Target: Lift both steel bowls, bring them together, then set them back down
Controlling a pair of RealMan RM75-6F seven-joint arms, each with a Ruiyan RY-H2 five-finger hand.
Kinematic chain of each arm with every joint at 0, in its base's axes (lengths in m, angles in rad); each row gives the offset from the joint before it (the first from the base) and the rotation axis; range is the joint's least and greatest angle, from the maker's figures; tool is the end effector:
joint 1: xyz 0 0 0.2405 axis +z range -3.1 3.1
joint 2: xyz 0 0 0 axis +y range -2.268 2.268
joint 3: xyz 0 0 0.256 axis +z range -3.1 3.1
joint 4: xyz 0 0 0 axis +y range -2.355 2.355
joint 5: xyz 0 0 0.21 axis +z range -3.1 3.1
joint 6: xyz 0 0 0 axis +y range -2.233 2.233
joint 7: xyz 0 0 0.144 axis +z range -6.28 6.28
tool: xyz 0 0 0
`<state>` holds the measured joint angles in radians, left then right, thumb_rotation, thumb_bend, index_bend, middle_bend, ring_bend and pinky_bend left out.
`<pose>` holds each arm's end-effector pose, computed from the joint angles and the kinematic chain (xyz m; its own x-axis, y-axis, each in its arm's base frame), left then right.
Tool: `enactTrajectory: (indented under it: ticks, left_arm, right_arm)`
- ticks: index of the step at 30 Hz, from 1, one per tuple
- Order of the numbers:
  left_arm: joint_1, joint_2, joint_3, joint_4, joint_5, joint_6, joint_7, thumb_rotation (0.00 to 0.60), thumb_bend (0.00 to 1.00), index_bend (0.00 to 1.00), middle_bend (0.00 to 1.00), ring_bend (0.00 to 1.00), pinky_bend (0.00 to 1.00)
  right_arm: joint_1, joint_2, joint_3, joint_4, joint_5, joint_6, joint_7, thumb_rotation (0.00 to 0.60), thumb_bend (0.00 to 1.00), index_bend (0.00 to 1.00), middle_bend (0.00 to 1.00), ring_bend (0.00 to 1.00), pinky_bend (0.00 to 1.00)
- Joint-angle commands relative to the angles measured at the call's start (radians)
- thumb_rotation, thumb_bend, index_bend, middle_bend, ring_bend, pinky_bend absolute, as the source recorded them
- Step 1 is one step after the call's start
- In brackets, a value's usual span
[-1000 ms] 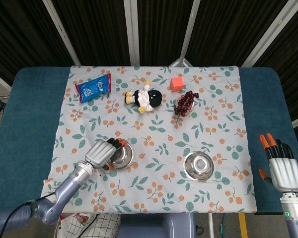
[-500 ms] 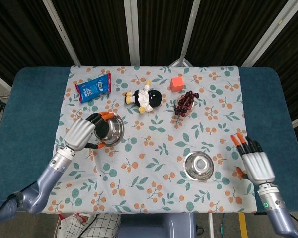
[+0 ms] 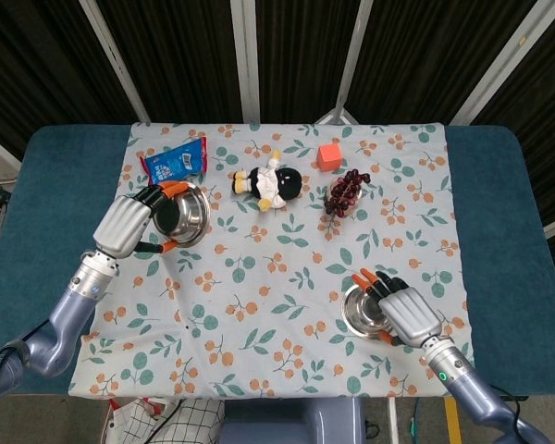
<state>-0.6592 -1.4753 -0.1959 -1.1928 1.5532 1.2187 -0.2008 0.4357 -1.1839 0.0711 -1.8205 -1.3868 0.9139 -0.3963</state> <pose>-0.1845 0.3699 0.0657 0.2806 -0.0316 0.9593 0.8314 -0.4914 -0.2594 -0.2116 -0.2449 0.0529 0.5929 -0.3502 0.7251 -0.7892 -0.4318 0.4367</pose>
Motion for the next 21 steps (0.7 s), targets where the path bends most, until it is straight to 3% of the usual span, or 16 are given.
enactTrajectory:
  ticks: [1, 10, 21]
  left_arm:
    - [-0.001, -0.004, 0.007, 0.007, 0.001, 0.0, -0.003, 0.6, 0.42, 0.51, 0.61, 0.51, 0.71]
    - [-0.01, -0.015, 0.016, 0.019, 0.006, 0.009, -0.003, 0.6, 0.42, 0.51, 0.61, 0.51, 0.71]
    - [-0.016, -0.017, 0.023, 0.02, 0.003, 0.011, 0.002, 0.6, 0.42, 0.52, 0.61, 0.51, 0.71]
  right_arm:
    - [0.014, -0.023, -0.003, -0.006, 0.025, -0.011, -0.026, 0.6, 0.31, 0.0, 0.0, 0.0, 0.2]
    - [0.038, -0.086, -0.013, 0.036, 0.062, -0.014, -0.073, 0.6, 0.31, 0.0, 0.0, 0.0, 0.21]
    - [0.054, -0.098, -0.03, 0.067, 0.114, -0.028, -0.087, 0.6, 0.31, 0.0, 0.0, 0.0, 0.26]
